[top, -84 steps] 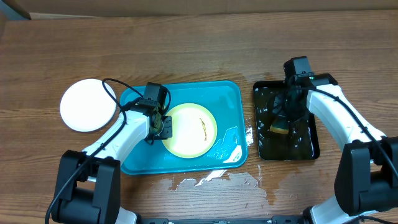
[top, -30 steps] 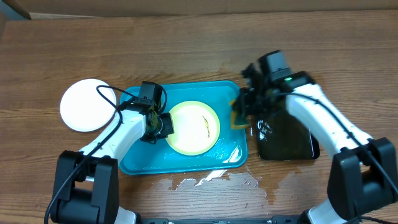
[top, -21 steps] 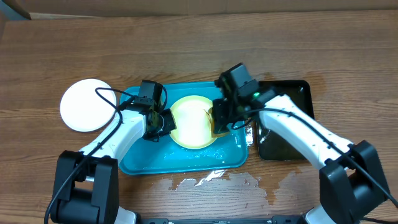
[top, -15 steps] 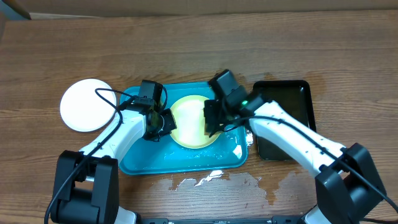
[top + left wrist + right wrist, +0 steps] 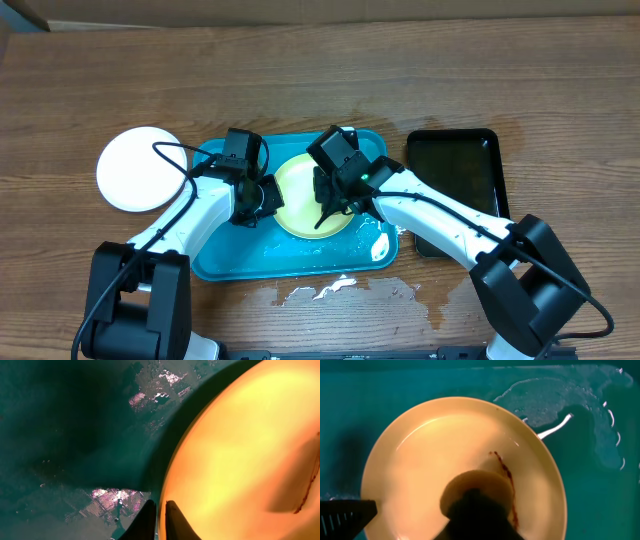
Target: Clean dirty plates on tray and stack at the side
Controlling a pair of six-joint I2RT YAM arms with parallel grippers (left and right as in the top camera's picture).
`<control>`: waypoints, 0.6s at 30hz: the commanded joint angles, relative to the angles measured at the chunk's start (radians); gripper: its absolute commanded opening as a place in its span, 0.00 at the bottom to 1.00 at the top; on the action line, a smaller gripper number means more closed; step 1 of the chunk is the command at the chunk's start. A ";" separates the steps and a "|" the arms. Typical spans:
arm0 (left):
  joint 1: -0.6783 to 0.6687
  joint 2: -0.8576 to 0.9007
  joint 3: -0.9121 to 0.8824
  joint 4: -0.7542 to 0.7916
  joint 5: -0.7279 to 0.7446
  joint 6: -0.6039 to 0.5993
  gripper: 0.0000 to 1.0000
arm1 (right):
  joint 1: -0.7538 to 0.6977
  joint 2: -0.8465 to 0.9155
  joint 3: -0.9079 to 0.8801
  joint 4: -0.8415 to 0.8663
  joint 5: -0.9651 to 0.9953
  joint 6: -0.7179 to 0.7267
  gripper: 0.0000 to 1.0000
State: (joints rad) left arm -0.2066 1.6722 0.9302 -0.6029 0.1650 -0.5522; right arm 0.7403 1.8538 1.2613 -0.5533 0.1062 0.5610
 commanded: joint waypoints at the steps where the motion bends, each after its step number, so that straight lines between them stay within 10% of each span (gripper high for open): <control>1: 0.006 0.008 0.014 0.005 0.012 -0.012 0.16 | 0.000 -0.007 0.010 0.006 0.020 -0.025 0.38; 7: 0.006 0.008 0.014 0.003 0.011 -0.009 0.21 | 0.000 -0.007 0.068 -0.105 -0.021 -0.075 0.59; 18: 0.006 0.008 0.014 0.002 0.011 -0.009 0.04 | 0.000 0.071 0.068 -0.137 -0.021 -0.075 0.64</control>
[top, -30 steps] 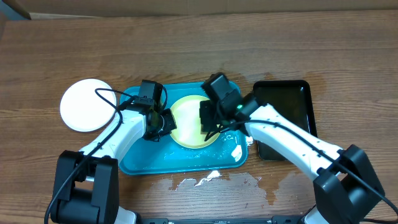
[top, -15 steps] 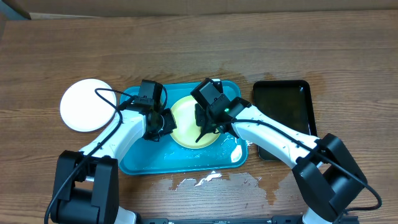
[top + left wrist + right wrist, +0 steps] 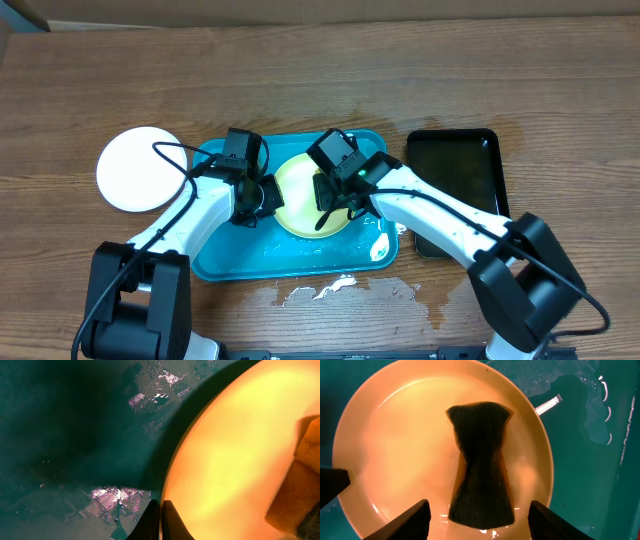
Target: Clean dirty plates on tray and stack at the side
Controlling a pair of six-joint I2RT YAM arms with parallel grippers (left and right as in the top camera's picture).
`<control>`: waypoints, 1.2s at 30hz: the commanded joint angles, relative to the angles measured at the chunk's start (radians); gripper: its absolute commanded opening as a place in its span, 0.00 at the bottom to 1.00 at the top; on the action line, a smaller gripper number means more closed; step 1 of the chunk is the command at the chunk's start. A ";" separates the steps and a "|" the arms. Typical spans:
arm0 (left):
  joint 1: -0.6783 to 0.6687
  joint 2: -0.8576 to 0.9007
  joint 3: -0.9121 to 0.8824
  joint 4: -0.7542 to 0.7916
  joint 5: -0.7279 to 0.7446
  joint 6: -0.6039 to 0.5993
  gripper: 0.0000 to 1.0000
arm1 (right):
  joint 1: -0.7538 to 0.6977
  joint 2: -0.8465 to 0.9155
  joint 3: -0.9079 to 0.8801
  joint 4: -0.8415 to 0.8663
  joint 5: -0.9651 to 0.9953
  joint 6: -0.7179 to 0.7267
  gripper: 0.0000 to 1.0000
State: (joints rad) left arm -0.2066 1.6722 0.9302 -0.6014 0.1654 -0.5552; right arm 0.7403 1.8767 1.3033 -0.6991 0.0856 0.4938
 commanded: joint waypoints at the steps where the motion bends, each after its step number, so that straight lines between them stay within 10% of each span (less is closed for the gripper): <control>1: 0.006 0.008 0.014 0.000 0.011 -0.006 0.04 | 0.000 0.063 0.026 0.013 -0.001 -0.008 0.64; 5: 0.006 0.008 0.014 0.000 0.011 -0.005 0.04 | 0.000 0.112 0.026 0.014 -0.029 -0.008 0.56; 13: 0.006 0.008 0.014 -0.002 0.002 -0.002 0.04 | 0.000 0.068 0.051 -0.023 -0.042 -0.008 0.04; 36: 0.006 0.008 0.014 -0.009 -0.016 0.038 0.04 | -0.004 0.085 0.023 -0.030 0.161 0.020 0.04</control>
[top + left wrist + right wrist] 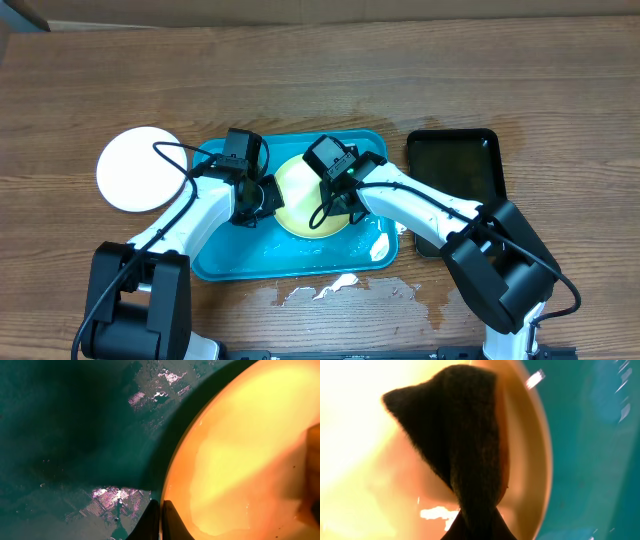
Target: Clean dirty plates on tray and stack at the side
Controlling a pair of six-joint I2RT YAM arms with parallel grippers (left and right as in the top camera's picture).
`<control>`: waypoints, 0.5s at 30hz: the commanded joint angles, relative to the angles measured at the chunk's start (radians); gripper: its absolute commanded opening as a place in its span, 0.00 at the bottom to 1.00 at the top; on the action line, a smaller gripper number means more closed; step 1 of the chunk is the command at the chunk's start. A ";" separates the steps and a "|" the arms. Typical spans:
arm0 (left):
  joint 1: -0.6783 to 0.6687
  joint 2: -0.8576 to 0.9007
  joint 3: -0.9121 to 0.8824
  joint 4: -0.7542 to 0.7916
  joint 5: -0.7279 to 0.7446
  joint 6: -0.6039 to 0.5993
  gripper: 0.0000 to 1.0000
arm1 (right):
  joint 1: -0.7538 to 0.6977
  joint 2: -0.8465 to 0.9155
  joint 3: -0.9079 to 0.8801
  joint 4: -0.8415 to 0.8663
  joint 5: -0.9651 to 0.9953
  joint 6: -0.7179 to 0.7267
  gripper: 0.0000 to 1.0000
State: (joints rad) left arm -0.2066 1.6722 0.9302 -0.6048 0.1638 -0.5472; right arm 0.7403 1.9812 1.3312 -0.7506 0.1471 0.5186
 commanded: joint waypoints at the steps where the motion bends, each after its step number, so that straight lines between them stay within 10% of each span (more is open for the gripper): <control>1: 0.006 0.008 0.014 -0.008 -0.015 0.031 0.04 | -0.005 -0.018 -0.005 0.030 0.099 -0.013 0.04; 15: 0.006 0.008 0.014 -0.022 -0.017 0.039 0.04 | -0.027 0.015 -0.005 0.068 0.026 -0.056 0.04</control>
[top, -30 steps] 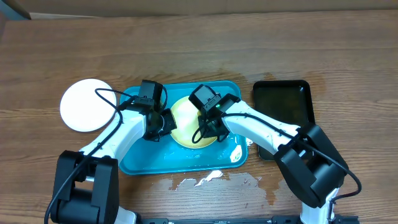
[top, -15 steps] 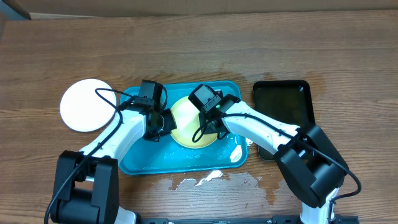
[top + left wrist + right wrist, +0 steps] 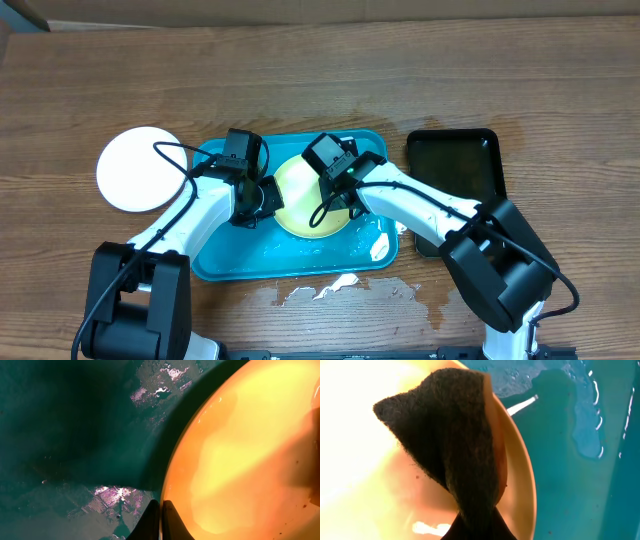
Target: Clean dirty plates on tray and stack at the side
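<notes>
A yellow plate [image 3: 305, 205] lies in the blue tray [image 3: 225, 262]. My left gripper [image 3: 161, 510] is shut on the plate's left rim [image 3: 172, 467], one finger on each side of the edge. My right gripper [image 3: 475, 527] is shut on a dark sponge [image 3: 452, 435], pinched at its middle and pressed onto the wet plate [image 3: 385, 485] near its right rim. In the overhead view the right gripper [image 3: 335, 180] sits over the plate's upper middle. A clean white plate [image 3: 138, 181] rests on the table to the left of the tray.
A black tray [image 3: 455, 185] lies right of the blue tray. Water pools on the blue tray's floor [image 3: 580, 420], and spilled water [image 3: 330, 290] spots the table in front. Both arms crowd the tray's middle.
The sponge has shifted slightly toward the plate's right rim, so more blue tray shows in the right wrist view. The left gripper keeps its hold on the rim.
First the right gripper pressed the sponge beside a red streak on the plate while the left fingers straddled the rim, slightly apart. Then the left was shut on the rim and the right stood open above the sponge. Later it gripped the sponge again; no streak shows now.
</notes>
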Controlling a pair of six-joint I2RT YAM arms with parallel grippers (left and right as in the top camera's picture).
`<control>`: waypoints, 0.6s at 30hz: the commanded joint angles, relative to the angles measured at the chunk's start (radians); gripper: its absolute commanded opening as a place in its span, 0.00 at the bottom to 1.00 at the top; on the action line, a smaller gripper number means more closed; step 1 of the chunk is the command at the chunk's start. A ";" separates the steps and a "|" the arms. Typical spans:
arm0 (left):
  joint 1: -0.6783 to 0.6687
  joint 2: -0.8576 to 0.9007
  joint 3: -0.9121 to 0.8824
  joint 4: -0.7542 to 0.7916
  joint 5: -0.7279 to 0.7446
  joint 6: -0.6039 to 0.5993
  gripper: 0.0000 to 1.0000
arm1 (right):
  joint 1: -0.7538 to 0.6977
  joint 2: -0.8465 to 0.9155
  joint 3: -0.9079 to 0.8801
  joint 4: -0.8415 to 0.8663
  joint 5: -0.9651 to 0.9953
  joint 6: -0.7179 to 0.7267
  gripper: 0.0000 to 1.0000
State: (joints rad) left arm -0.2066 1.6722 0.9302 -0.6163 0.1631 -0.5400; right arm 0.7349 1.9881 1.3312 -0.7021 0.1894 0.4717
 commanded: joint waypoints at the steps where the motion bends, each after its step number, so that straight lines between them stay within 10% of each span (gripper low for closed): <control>1: 0.006 0.008 0.014 -0.011 -0.016 0.033 0.04 | -0.031 0.008 -0.005 0.031 -0.038 -0.013 0.04; 18: 0.006 0.008 0.014 -0.026 -0.016 0.047 0.04 | -0.114 0.028 -0.005 0.135 -0.192 -0.035 0.04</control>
State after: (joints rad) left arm -0.2066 1.6722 0.9321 -0.6331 0.1616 -0.5209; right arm 0.6243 2.0045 1.3304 -0.5873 0.0029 0.4435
